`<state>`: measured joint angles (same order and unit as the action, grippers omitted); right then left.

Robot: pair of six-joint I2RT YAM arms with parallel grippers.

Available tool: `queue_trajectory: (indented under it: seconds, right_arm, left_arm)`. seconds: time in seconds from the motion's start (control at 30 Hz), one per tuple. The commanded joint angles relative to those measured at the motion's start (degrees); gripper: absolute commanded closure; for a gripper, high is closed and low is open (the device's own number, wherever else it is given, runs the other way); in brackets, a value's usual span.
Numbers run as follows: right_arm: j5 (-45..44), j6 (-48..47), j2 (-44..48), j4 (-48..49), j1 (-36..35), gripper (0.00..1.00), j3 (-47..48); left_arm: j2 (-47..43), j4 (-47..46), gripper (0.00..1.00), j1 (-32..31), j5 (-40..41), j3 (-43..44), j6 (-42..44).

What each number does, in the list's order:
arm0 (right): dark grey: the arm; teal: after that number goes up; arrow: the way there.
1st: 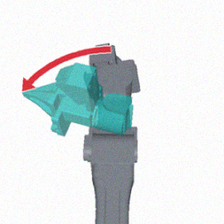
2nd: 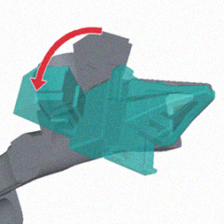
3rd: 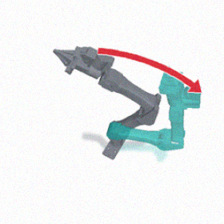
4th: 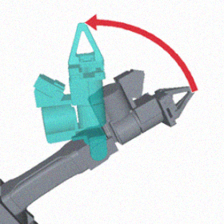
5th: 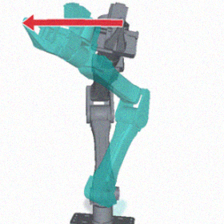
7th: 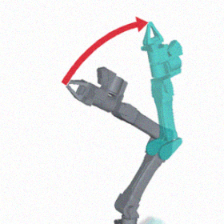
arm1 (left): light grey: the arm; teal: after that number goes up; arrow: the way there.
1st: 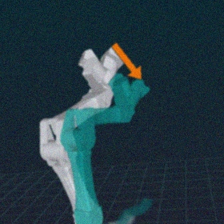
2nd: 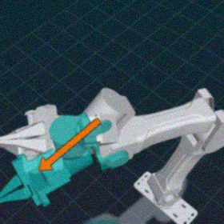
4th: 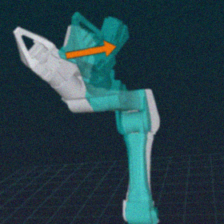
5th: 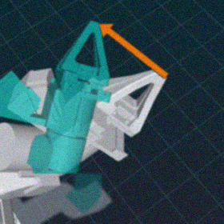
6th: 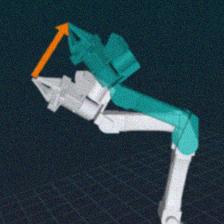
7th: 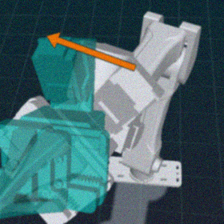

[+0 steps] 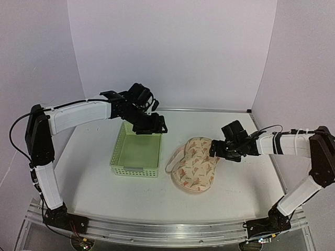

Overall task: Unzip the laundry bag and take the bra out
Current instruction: Pick up the laundry bag from the center of the board.

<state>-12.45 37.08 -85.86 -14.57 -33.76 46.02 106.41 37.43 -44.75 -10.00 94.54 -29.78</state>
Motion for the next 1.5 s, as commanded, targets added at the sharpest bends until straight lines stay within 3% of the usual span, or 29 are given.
queue_trajectory:
  seconds: [0.0, 0.4, 0.53, 0.7, 0.8, 1.03, 1.23, 1.47]
  right_arm:
    - [10.1, 0.0, -2.8, 7.6, 3.1, 0.03, 1.9]
    - [19.3, 7.0, -10.5, 16.4, 7.4, 0.02, 0.3]
    - [22.0, 8.1, -11.0, 19.1, 7.4, 0.07, -0.6]
    - [24.1, 8.8, -9.3, 21.1, 7.5, 0.22, -1.7]
    - [24.9, 9.3, -7.9, 21.6, 7.4, 0.38, -2.1]
    - [26.0, 9.5, -1.7, 22.3, 7.3, 0.97, -3.3]
    - [23.0, 9.2, 5.6, 19.4, 5.6, 1.00, -3.2]
    - [13.5, 5.6, 10.9, 9.9, -1.6, 1.00, 1.9]
  left_arm:
    - [-0.3, -1.2, 0.28, -0.5, -0.6, 1.3, 0.4]
    - [-0.2, -1.1, 0.27, -1.3, -0.6, 1.3, 0.2]
    - [0.0, -1.1, 0.28, -1.2, -0.9, 1.7, 0.2]
    - [0.1, -1.1, 0.27, -1.3, -0.9, 2.1, 0.2]
    - [0.4, -1.1, 0.27, -1.2, -1.1, 2.5, 0.3]
    - [0.8, -1.0, 0.27, -1.2, -1.5, 3.3, 0.4]
    - [1.4, -1.0, 0.27, -1.3, -2.3, 4.3, 0.7]
    - [1.8, -1.0, 0.27, -1.2, -4.9, 5.6, 2.1]
